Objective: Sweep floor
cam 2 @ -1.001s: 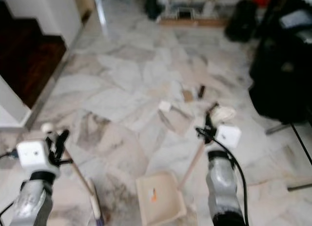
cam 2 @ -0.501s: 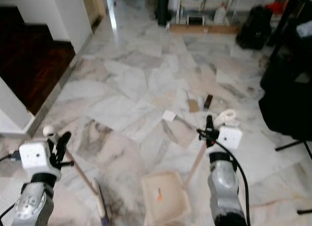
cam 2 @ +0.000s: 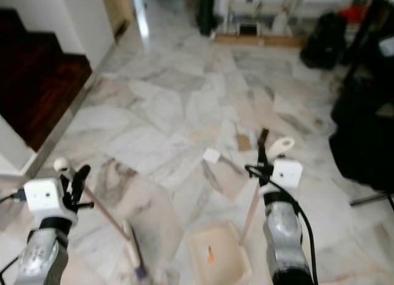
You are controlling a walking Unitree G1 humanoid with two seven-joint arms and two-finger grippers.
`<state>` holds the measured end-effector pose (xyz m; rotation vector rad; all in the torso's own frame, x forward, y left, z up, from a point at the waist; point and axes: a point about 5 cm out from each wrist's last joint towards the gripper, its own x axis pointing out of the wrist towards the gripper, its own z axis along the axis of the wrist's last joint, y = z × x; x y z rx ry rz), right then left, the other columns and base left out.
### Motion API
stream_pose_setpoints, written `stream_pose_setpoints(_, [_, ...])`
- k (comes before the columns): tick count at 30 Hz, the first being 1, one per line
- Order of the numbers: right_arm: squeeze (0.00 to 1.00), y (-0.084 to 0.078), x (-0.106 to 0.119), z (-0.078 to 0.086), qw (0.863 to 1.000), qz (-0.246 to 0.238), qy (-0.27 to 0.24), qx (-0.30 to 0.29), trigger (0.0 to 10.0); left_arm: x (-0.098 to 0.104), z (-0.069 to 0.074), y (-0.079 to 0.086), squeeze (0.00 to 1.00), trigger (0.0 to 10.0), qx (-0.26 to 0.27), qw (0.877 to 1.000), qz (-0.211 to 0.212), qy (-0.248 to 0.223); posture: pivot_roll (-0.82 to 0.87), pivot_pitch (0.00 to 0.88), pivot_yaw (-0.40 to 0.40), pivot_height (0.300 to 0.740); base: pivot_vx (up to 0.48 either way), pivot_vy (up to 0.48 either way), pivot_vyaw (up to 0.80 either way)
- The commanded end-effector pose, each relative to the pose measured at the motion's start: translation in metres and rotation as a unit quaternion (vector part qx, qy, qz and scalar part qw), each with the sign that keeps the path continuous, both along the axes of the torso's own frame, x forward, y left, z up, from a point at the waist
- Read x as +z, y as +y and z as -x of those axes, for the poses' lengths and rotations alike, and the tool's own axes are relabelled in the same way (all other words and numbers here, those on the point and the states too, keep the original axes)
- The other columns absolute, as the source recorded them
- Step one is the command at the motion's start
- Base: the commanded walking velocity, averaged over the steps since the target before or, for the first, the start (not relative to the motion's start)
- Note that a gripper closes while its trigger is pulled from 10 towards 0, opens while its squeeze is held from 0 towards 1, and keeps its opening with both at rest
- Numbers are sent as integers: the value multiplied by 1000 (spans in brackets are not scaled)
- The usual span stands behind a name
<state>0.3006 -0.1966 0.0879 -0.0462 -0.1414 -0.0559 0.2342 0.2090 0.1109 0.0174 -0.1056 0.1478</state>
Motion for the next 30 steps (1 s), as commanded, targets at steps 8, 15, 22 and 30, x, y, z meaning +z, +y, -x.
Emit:
stream_pose_setpoints(8, [0,4,8,-2,1000,3,-20,14,10000,5,1,4,0,10000,6,1000,-16,-11,5,56,-17,740,291,0,0])
stream_pose_setpoints(15, [0,9,9,-2,999,2,-24,25,10000,5,1,4,0,10000,5,1000,-16,-11,5,58,-17,740,292,0,475])
stream_pose_setpoints(22, [0,7,9,-2,999,2,-22,25,10000,5,1,4,0,10000,6,1000,-17,-10,5,58,-17,740,292,0,0])
stream_pose_setpoints(30, [0,10,9,-3,999,3,-23,30,10000,5,0,2,0,10000,1,1000,-17,-10,5,58,-17,740,291,0,500])
